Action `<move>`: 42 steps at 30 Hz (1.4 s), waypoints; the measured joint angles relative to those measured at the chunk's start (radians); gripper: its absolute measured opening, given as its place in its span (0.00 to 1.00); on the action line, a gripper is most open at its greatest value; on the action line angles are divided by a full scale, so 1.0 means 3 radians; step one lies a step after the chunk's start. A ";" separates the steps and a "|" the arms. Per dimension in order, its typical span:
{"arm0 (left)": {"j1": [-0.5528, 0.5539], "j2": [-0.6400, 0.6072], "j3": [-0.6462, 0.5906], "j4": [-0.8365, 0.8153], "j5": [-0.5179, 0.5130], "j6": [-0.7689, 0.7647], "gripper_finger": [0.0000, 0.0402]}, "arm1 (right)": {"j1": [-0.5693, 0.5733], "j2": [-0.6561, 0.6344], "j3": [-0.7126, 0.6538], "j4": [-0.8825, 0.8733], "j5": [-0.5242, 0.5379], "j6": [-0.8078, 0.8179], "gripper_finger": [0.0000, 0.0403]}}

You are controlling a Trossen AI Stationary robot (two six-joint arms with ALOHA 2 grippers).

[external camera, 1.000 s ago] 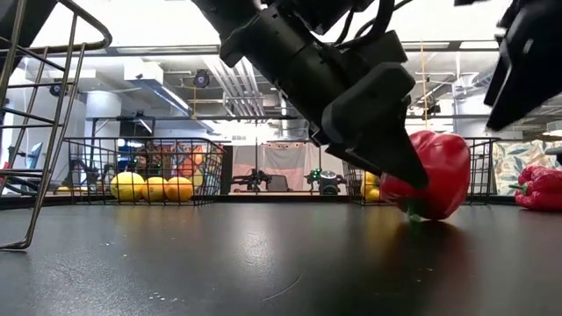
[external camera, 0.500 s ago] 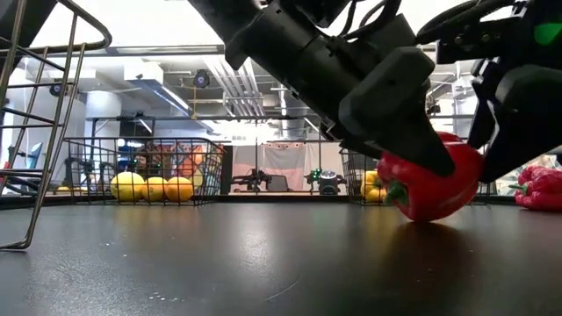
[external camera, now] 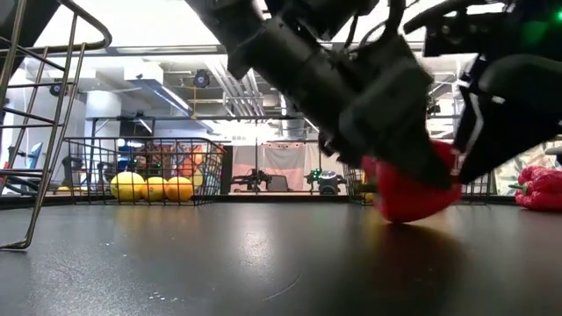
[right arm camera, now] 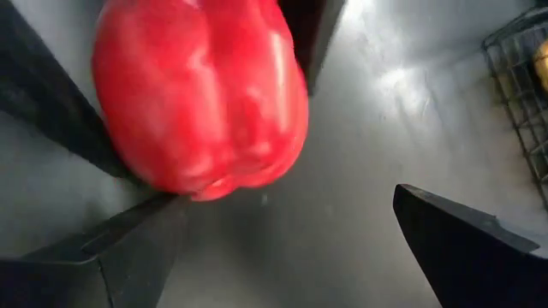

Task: Sort produce into baskets
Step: Put the bottom red bell pepper into the gold wire basket

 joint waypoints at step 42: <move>-0.2382 -0.1858 0.0456 -0.4235 -0.1039 -0.3072 0.79 | 0.0620 -0.0130 0.1064 -0.1088 0.0145 0.0407 0.99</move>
